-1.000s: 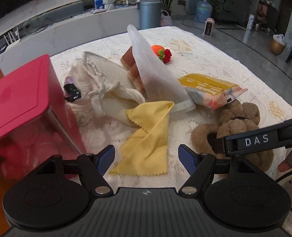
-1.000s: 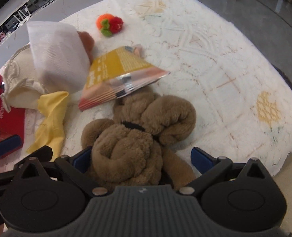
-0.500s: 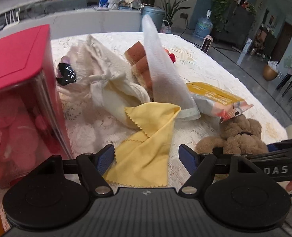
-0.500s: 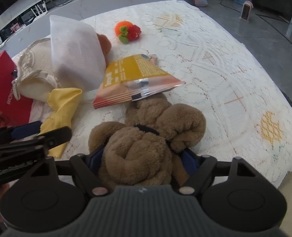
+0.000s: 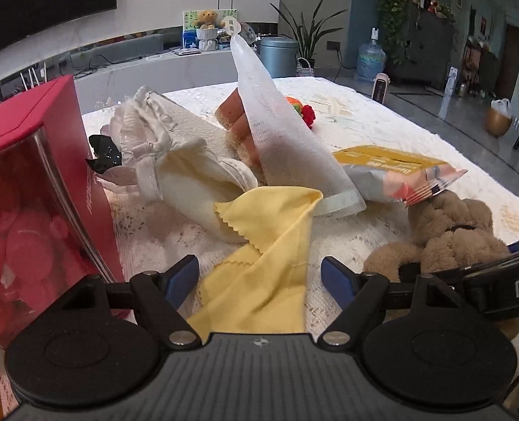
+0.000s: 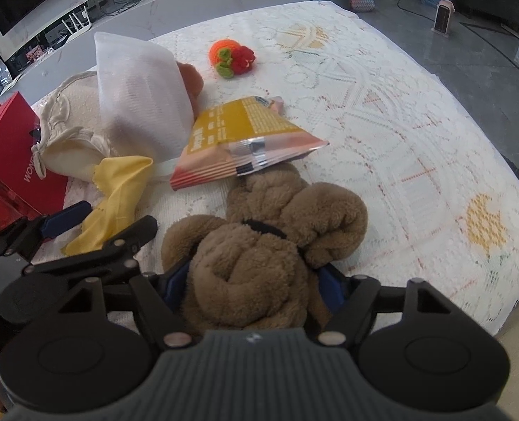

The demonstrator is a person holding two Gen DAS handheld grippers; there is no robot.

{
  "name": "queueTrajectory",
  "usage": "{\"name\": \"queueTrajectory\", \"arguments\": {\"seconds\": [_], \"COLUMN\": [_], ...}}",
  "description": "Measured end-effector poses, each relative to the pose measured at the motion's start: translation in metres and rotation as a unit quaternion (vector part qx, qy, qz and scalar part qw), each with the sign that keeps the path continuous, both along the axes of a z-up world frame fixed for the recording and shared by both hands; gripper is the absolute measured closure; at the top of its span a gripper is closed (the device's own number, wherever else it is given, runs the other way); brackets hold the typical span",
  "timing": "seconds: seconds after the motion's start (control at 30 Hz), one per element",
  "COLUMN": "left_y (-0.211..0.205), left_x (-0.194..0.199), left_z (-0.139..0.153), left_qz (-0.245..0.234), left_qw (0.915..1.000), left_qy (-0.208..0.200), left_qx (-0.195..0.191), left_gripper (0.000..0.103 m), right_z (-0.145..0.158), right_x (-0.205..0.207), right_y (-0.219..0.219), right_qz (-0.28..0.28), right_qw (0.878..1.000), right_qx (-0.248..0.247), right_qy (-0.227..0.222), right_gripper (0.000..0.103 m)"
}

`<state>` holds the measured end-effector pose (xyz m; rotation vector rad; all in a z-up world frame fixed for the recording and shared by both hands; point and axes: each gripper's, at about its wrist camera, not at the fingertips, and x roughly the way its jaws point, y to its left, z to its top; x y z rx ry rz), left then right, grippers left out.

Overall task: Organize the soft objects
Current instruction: 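Grasp the yellow cloth with the left gripper while the right grasps the brown bear, then drop the yellow cloth into the orange box while the right gripper carries the bear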

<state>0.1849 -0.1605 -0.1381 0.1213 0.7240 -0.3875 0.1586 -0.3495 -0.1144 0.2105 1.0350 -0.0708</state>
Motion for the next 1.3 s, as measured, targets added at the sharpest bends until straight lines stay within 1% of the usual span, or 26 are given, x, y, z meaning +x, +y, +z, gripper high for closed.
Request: {"name": "queueTrajectory", "arguments": {"seconds": [0.07, 0.1, 0.13, 0.17, 0.2, 0.23, 0.27, 0.33, 0.43, 0.5, 0.6, 0.67, 0.73, 0.83, 0.93, 1.03, 1.13, 1.23, 1.3], "left_y": [0.002, 0.002, 0.002, 0.003, 0.006, 0.009, 0.013, 0.019, 0.027, 0.032, 0.034, 0.036, 0.039, 0.035, 0.036, 0.035, 0.034, 0.038, 0.042], "left_x": [-0.001, -0.001, -0.001, -0.001, -0.001, -0.001, -0.001, 0.005, 0.009, 0.007, 0.003, -0.002, -0.007, -0.014, -0.015, -0.018, -0.023, -0.028, -0.031], "left_z": [-0.001, 0.000, 0.000, 0.002, 0.003, 0.005, 0.005, 0.007, 0.010, 0.015, 0.023, 0.026, 0.028, 0.031, 0.035, 0.041, 0.053, 0.068, 0.078], "left_qz": [-0.003, -0.003, -0.004, -0.002, 0.005, 0.014, 0.016, 0.019, 0.024, 0.019, 0.013, 0.007, 0.007, 0.009, 0.004, 0.001, 0.007, 0.017, 0.032], "left_qw": [1.0000, 0.9999, 1.0000, 1.0000, 0.9999, 0.9998, 0.9995, 0.9987, 0.9972, 0.9970, 0.9984, 0.9984, 0.9980, 0.9974, 0.9954, 0.9938, 0.9923, 0.9897, 0.9869], "left_qy": [-0.008, -0.010, -0.008, -0.008, -0.006, -0.003, 0.003, 0.018, 0.032, 0.026, 0.020, 0.015, -0.001, -0.035, -0.048, -0.072, -0.085, -0.092, -0.095], "left_qx": [0.005, 0.005, 0.001, -0.002, -0.006, -0.015, -0.025, -0.044, -0.063, -0.070, -0.052, -0.055, -0.063, -0.062, -0.083, -0.085, -0.089, -0.108, -0.126], "left_gripper": [0.024, 0.026, 0.033, 0.048, 0.056, 0.071, 0.083, 0.094, 0.096, 0.096, 0.096, 0.096, 0.096, 0.096, 0.096, 0.096, 0.096, 0.096, 0.096], "right_z": [0.000, -0.001, -0.001, -0.001, -0.001, -0.001, -0.001, -0.001, -0.001, 0.000, 0.000, 0.001, 0.002, 0.004, 0.006, 0.007, 0.009, 0.012, 0.013], "right_x": [0.001, 0.001, 0.001, 0.001, 0.001, 0.001, 0.001, 0.001, 0.001, 0.000, -0.001, -0.002, -0.003, -0.006, -0.009, -0.012, -0.015, -0.019, -0.021], "right_y": [0.001, 0.001, 0.001, 0.001, 0.001, 0.000, 0.001, 0.001, 0.000, 0.000, -0.002, -0.002, -0.001, 0.000, -0.002, -0.002, -0.003, -0.005, -0.003], "right_qz": [0.001, 0.001, 0.001, 0.001, 0.002, 0.002, 0.001, 0.000, -0.001, 0.001, 0.003, 0.002, 0.003, 0.005, 0.007, 0.017, 0.026, 0.041, 0.045], "right_qw": [1.000, 1.000, 1.000, 1.000, 1.000, 1.000, 1.000, 1.000, 1.000, 1.000, 1.000, 1.000, 1.000, 1.000, 1.000, 1.000, 0.999, 0.996, 0.996], "right_qx": [-0.001, -0.002, -0.003, -0.003, -0.004, -0.003, -0.003, -0.002, 0.000, 0.001, 0.006, 0.008, 0.006, 0.004, 0.010, 0.019, 0.042, 0.078, 0.078], "right_qy": [0.001, 0.001, 0.001, 0.001, 0.001, 0.001, 0.002, 0.002, 0.002, 0.000, -0.002, -0.002, -0.004, -0.007, -0.009, -0.007, -0.010, -0.011, -0.010], "right_gripper": [0.029, 0.028, 0.028, 0.028, 0.028, 0.028, 0.028, 0.028, 0.029, 0.032, 0.034, 0.034, 0.035, 0.035, 0.035, 0.036, 0.036, 0.037, 0.037]}}
